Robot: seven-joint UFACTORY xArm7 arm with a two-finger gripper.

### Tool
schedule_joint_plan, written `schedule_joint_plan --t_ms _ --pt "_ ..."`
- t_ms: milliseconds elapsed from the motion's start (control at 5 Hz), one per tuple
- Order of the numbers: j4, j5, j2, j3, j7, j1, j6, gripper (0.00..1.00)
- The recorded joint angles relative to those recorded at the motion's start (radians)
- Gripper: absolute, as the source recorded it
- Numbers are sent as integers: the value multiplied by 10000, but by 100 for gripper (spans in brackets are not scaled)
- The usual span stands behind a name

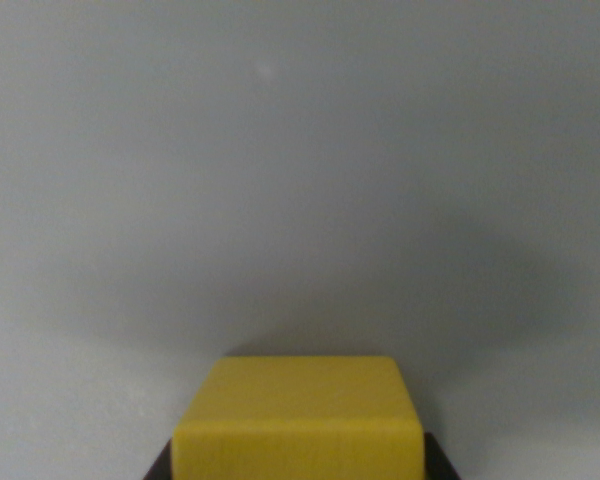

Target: Pick yellow cube

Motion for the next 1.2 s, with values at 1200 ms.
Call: schedule_joint_plan --t_ms 1200 --pt "219 -26 -174 0 32 -2 391 100"
